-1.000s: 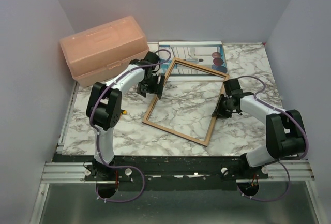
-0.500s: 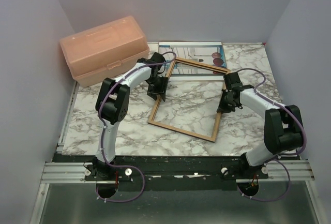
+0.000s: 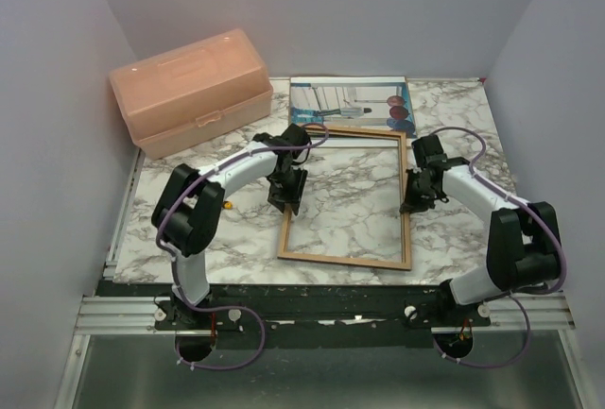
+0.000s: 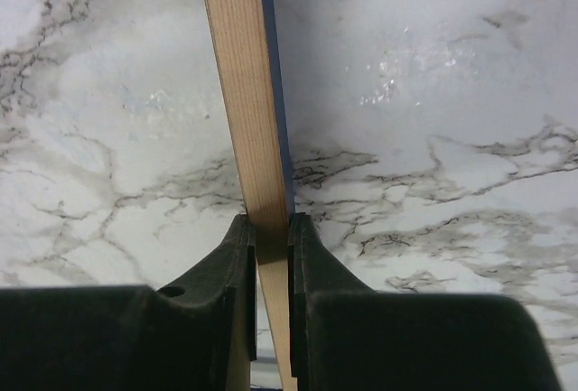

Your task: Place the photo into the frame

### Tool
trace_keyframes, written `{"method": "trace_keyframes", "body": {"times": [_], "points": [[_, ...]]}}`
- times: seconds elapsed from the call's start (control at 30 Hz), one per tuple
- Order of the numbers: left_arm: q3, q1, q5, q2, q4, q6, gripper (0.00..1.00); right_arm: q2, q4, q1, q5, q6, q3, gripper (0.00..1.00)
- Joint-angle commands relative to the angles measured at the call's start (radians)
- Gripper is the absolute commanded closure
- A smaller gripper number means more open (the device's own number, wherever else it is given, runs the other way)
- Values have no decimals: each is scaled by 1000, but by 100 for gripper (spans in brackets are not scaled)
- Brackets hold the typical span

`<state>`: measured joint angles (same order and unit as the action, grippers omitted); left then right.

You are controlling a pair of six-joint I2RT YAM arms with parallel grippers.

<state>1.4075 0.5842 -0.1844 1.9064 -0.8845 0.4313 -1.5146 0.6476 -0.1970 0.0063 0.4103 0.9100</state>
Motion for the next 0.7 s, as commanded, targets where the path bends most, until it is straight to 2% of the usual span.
{"method": "trace_keyframes", "body": {"times": [0.0,0.4,0.47,0.6,0.67], "points": [[-111,95,-82,-151,70,118,60,62,-83,-8,-187,104,-59,92],[-341,136,3,-344,97,213,53,136,-134,-30,-257,131,-202,91],[-352,138,27,-366,86,218,47,128,-130,-48,-251,134,-202,89],[-324,139,119,-377,-2,211,29,129,-127,-80,-202,147,-196,75],[-310,139,169,-376,-43,206,23,125,-127,-83,-177,147,-193,74]]}}
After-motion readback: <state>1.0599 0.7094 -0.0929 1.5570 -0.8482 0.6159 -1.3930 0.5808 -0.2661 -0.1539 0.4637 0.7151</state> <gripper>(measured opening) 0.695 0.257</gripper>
